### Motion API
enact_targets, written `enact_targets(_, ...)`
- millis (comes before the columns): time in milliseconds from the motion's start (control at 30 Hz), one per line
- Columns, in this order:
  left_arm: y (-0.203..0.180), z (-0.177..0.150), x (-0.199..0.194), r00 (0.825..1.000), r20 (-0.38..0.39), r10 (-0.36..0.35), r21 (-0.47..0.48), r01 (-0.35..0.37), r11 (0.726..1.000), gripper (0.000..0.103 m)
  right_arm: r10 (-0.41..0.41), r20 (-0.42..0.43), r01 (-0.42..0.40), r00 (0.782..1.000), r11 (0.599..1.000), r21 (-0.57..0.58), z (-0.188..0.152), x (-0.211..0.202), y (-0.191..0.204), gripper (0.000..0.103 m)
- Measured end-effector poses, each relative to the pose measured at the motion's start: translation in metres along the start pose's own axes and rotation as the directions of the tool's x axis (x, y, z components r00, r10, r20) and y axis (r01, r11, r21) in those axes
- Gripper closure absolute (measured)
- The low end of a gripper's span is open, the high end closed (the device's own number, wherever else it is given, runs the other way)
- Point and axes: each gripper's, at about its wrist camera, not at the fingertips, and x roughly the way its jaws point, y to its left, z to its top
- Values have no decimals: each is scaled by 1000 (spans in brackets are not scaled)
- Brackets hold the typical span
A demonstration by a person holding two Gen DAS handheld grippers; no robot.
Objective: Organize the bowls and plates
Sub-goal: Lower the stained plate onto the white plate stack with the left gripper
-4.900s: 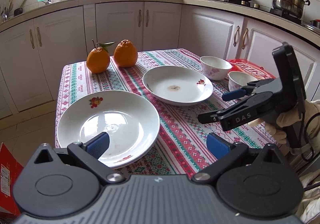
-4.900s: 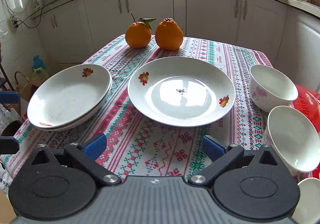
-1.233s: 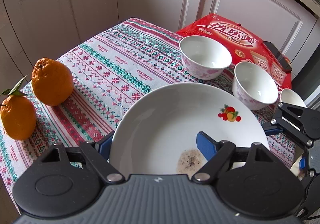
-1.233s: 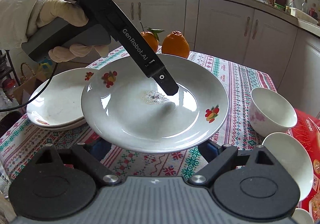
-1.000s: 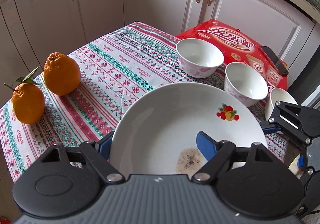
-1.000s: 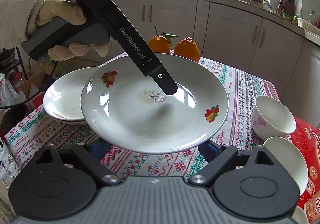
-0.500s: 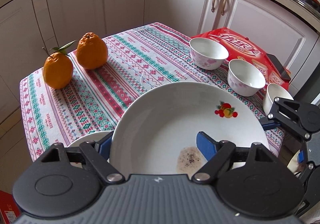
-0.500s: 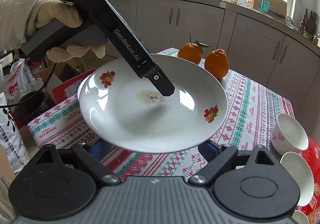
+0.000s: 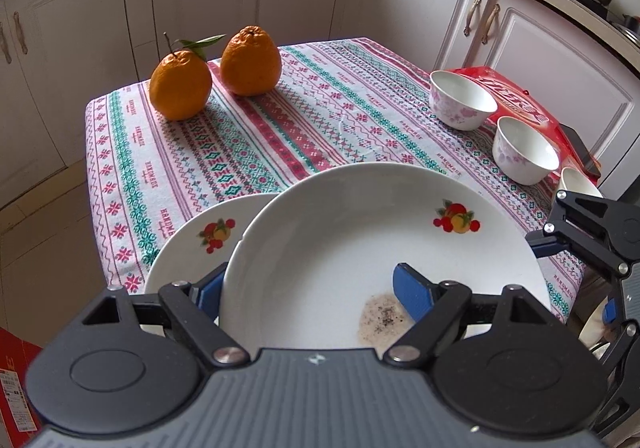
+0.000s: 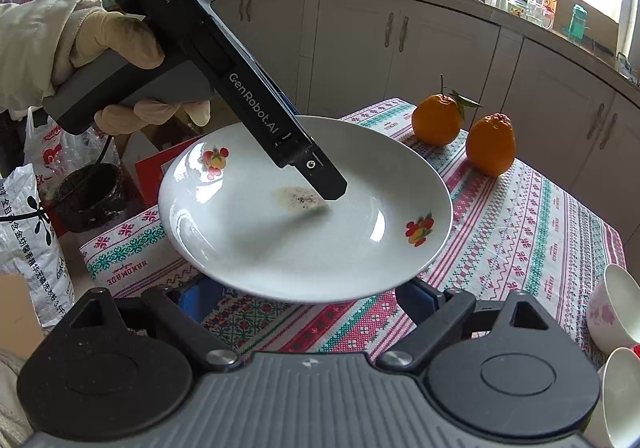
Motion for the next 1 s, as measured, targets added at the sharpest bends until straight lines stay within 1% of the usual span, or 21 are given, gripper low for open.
enact_targets(233, 14, -9, 8, 1000, -8, -12, -25, 12, 1000, 19, 6, -29, -7, 1000, 1000, -11, 6, 12, 3, 8)
enact_targets(567, 27, -11, 19, 999, -13, -32, -49, 32, 998, 19, 4, -50, -4, 999, 1000, -9, 11, 20, 4, 8)
enact_targets(1000, 39, -9, 31, 999, -29, -36, -67, 33, 997, 18, 6, -51, -6, 999, 1000, 2, 14, 22, 3, 8)
